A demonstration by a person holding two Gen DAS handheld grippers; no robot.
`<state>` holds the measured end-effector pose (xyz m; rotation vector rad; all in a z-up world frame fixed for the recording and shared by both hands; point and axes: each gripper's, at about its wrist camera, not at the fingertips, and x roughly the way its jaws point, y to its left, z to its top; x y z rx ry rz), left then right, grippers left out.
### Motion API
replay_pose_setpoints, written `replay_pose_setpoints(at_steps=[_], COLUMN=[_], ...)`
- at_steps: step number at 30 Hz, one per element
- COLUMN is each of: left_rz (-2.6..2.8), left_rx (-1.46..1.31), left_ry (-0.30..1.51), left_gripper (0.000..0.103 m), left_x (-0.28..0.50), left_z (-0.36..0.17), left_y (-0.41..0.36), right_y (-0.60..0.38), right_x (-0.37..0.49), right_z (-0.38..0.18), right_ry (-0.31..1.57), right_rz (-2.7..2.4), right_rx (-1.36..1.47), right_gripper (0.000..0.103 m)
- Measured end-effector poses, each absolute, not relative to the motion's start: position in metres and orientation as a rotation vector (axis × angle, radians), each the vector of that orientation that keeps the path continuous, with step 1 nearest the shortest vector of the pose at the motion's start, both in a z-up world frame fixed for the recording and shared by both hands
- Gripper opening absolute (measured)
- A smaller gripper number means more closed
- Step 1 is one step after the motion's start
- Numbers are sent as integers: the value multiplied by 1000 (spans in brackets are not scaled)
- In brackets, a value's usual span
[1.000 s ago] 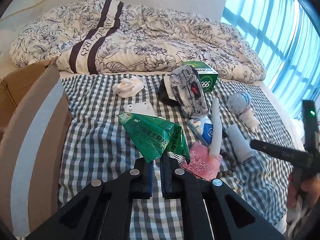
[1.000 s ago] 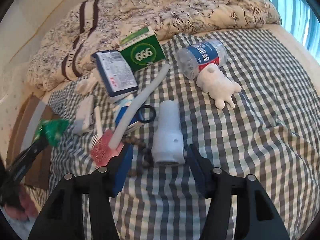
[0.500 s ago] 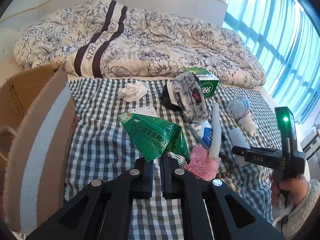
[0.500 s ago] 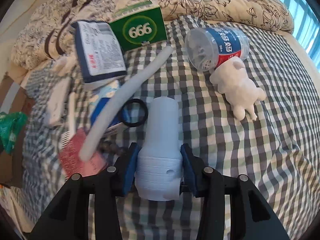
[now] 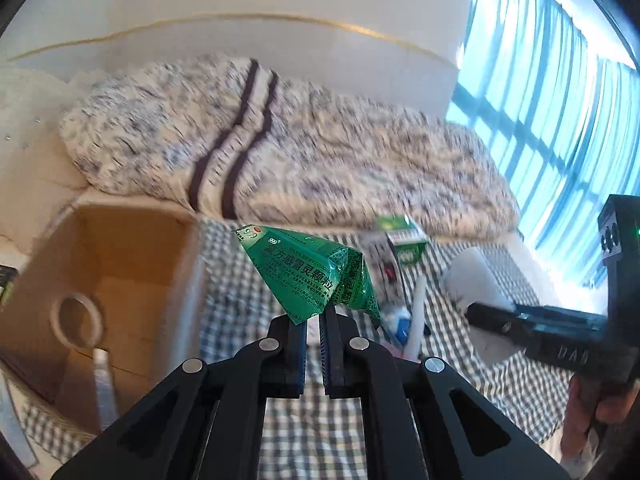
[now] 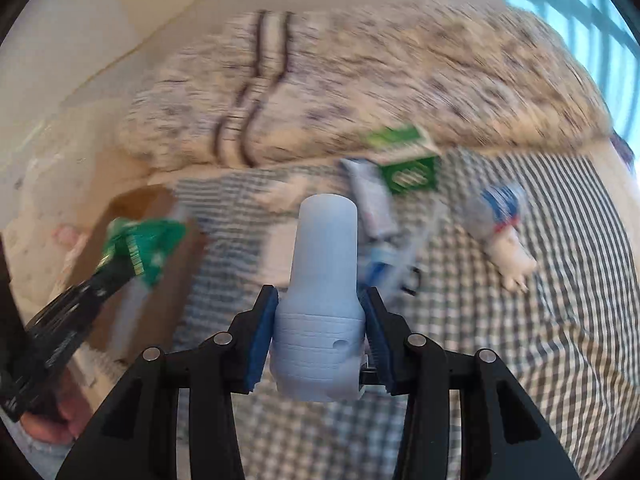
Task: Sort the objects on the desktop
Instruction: 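Carry the sachet and bottle into the cardboard box and open both tools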
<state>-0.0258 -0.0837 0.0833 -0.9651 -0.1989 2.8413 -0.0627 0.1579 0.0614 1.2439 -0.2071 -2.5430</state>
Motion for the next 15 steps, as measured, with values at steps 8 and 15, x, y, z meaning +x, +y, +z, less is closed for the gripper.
replay_pose_setpoints(at_steps=[8,15], left_rz=[2994,3059], left_rx=[-987,-1099], left_ry=[-209,-289], left_gripper=[5,5], left_x=[2,4], left_z=[99,67], left_y=[-178,-237], right_y=[31,-54], right_x=[-53,-56], right_z=[89,78], right_ry=[-142,-112], right_rz=[-2374,-2246], right_rx=[1147,1145], right_gripper=[43,43])
